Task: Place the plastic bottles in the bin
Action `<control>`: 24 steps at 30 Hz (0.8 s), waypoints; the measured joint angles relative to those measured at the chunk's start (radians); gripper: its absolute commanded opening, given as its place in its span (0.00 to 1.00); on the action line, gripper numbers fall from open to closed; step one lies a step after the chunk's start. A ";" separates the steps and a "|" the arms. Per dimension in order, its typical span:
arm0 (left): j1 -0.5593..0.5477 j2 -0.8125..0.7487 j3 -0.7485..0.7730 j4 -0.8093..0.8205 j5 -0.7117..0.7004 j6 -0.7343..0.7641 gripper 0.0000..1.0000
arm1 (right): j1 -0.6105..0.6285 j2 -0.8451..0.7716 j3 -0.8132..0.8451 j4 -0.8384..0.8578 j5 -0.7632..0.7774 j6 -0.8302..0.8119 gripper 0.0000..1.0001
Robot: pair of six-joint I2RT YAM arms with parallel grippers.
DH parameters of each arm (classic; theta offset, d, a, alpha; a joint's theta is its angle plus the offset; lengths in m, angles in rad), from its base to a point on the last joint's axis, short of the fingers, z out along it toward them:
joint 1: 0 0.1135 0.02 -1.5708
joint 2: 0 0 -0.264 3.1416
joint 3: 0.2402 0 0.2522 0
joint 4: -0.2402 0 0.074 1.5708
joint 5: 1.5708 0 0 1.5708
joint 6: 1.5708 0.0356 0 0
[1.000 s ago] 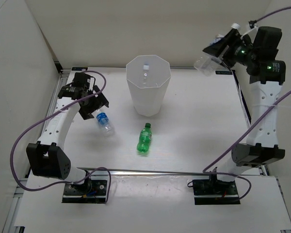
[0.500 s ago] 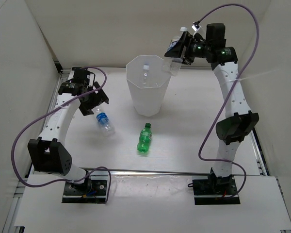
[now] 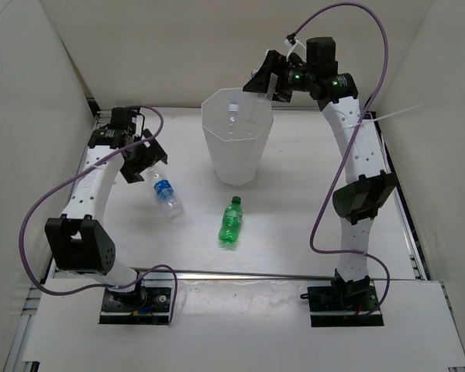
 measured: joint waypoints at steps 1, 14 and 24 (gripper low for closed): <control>0.002 0.006 0.005 0.000 0.002 0.002 1.00 | -0.002 0.001 0.000 -0.001 0.004 -0.005 1.00; 0.003 0.111 0.018 0.009 0.027 -0.033 1.00 | -0.069 -0.066 -0.002 -0.046 0.075 -0.020 1.00; 0.003 0.218 -0.027 0.070 0.031 -0.071 1.00 | -0.193 -0.296 -0.058 -0.095 0.112 -0.024 1.00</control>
